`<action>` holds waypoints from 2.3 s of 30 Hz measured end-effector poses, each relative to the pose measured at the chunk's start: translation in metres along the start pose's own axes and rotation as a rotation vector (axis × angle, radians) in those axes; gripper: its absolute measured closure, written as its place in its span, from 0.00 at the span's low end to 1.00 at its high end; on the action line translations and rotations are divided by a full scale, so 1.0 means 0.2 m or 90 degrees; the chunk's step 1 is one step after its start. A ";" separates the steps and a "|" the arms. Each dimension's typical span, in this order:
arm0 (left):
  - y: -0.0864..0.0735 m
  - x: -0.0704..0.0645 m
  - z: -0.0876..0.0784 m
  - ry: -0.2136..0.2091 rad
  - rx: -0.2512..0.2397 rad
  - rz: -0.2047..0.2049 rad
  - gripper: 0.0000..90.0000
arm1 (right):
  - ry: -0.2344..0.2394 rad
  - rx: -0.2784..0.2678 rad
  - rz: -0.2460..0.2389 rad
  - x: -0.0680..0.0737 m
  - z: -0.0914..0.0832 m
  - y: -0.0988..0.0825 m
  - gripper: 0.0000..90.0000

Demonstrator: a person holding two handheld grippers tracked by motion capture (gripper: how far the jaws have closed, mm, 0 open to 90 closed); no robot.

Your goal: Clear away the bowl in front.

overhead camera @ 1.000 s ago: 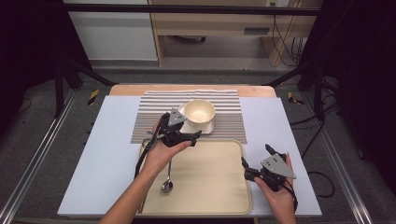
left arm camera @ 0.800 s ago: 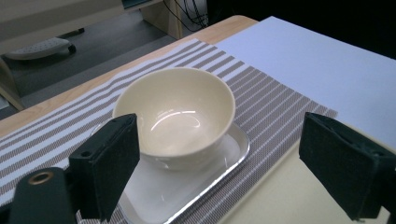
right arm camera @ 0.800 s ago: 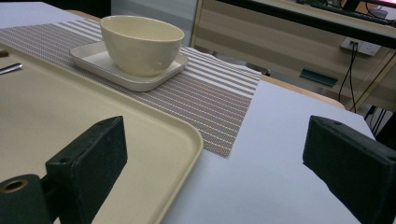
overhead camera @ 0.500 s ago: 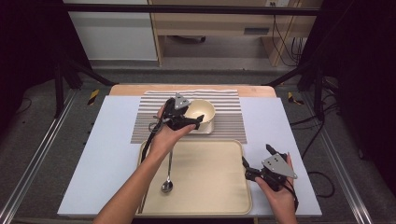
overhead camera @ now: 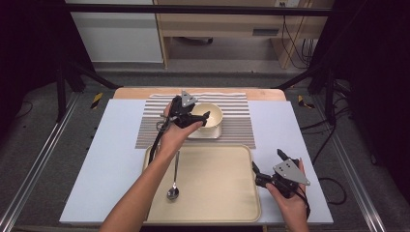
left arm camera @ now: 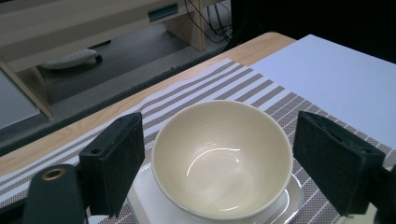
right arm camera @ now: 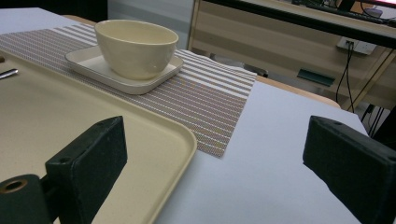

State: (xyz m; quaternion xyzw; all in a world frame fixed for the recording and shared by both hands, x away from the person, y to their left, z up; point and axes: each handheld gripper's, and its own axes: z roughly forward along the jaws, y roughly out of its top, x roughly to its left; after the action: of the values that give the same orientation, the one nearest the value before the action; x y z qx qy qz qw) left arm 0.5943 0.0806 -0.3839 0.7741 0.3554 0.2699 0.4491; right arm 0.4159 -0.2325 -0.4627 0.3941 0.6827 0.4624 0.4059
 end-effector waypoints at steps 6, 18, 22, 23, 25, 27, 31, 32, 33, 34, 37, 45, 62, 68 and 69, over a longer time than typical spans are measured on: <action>-0.02 0.03 0.04 0.029 0.023 -0.008 0.30 | -0.001 0.000 0.002 0.00 0.00 0.00 0.07; -0.10 0.07 0.13 0.066 0.047 -0.044 0.48 | 0.000 0.003 0.002 0.00 0.00 0.00 0.07; -0.11 0.08 0.15 0.072 0.050 -0.056 0.49 | -0.001 0.004 0.000 0.00 0.00 0.00 0.07; -0.12 0.07 0.16 0.076 0.050 -0.060 0.48 | -0.001 0.004 0.000 0.00 0.00 0.00 0.07; -0.13 0.08 0.17 0.081 0.055 -0.066 0.48 | 0.000 0.004 -0.001 0.00 0.00 0.00 0.07; -0.14 0.08 0.18 0.084 0.066 -0.076 0.48 | 0.001 0.004 -0.002 0.00 0.00 0.00 0.07; -0.16 0.07 0.21 0.101 0.086 -0.086 0.52 | 0.001 0.005 -0.001 0.00 0.00 0.00 0.07; -0.16 0.07 0.21 0.103 0.090 -0.090 0.53 | 0.001 0.004 -0.001 0.00 0.00 0.00 0.07; -0.17 0.07 0.22 0.106 0.092 -0.096 0.54 | 0.002 0.004 -0.001 0.00 0.00 0.00 0.07; -0.17 0.08 0.22 0.107 0.096 -0.098 0.54 | 0.001 0.004 0.000 0.00 0.00 0.00 0.07; -0.18 0.08 0.24 0.104 0.107 -0.105 0.57 | 0.001 0.005 0.002 0.00 0.00 -0.01 0.07; -0.21 0.09 0.28 0.098 0.121 -0.126 0.65 | 0.004 0.007 0.001 0.00 0.01 -0.01 0.07; -0.21 0.10 0.32 0.113 0.127 -0.139 0.86 | 0.004 0.012 0.005 -0.01 0.01 -0.02 0.07; -0.21 0.10 0.33 0.116 0.127 -0.135 0.90 | 0.004 0.014 0.005 -0.01 0.01 -0.02 0.07; -0.21 0.10 0.33 0.115 0.126 -0.135 0.90 | 0.004 0.014 0.005 -0.01 0.01 -0.02 0.07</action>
State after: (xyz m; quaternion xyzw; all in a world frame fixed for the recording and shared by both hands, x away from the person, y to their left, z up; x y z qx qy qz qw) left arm 0.6429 0.0781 -0.4480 0.7455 0.4984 0.2531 0.3631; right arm 0.4178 -0.2347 -0.4663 0.4002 0.6871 0.4578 0.3977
